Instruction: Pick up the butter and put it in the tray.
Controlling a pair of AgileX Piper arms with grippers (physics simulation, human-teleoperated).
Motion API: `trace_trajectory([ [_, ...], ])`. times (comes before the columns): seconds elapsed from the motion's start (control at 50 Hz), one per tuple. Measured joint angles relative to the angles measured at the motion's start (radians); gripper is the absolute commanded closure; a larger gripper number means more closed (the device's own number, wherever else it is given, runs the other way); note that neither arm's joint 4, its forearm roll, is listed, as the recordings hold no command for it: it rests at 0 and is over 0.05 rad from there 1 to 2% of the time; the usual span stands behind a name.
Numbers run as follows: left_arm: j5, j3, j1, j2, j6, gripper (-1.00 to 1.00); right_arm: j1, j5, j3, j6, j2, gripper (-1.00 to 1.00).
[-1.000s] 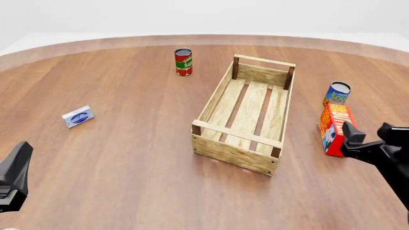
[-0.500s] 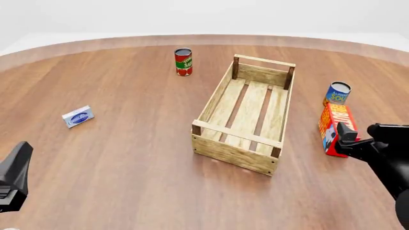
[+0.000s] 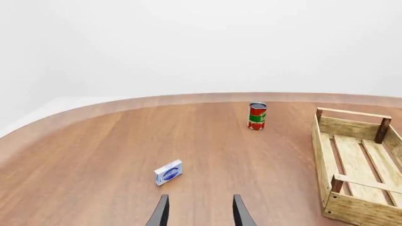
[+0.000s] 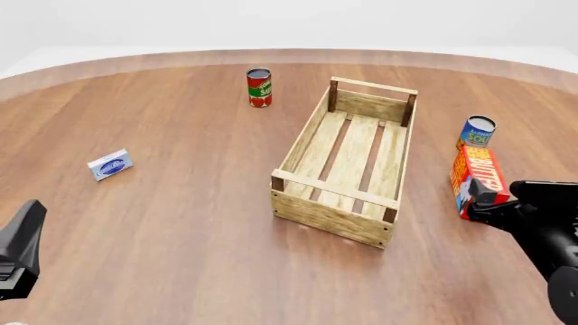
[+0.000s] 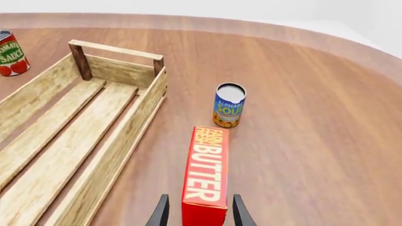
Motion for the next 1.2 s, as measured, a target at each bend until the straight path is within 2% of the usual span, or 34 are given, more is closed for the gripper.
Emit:
trace_trajectory([
  [0.52,0.000,0.000,0.000,0.000,0.000,-1.00,-0.006,-0.013,-0.060,-0.009,0.103,-1.00],
  [0.8,0.000,0.000,0.000,0.000,0.000,-1.00,-0.010,-0.046,-0.086,0.006,0.214,-1.00],
  [1.2,0.000,0.000,0.000,0.000,0.000,-1.00,-0.009,-0.058,-0.113,0.017,0.294,-1.00],
])
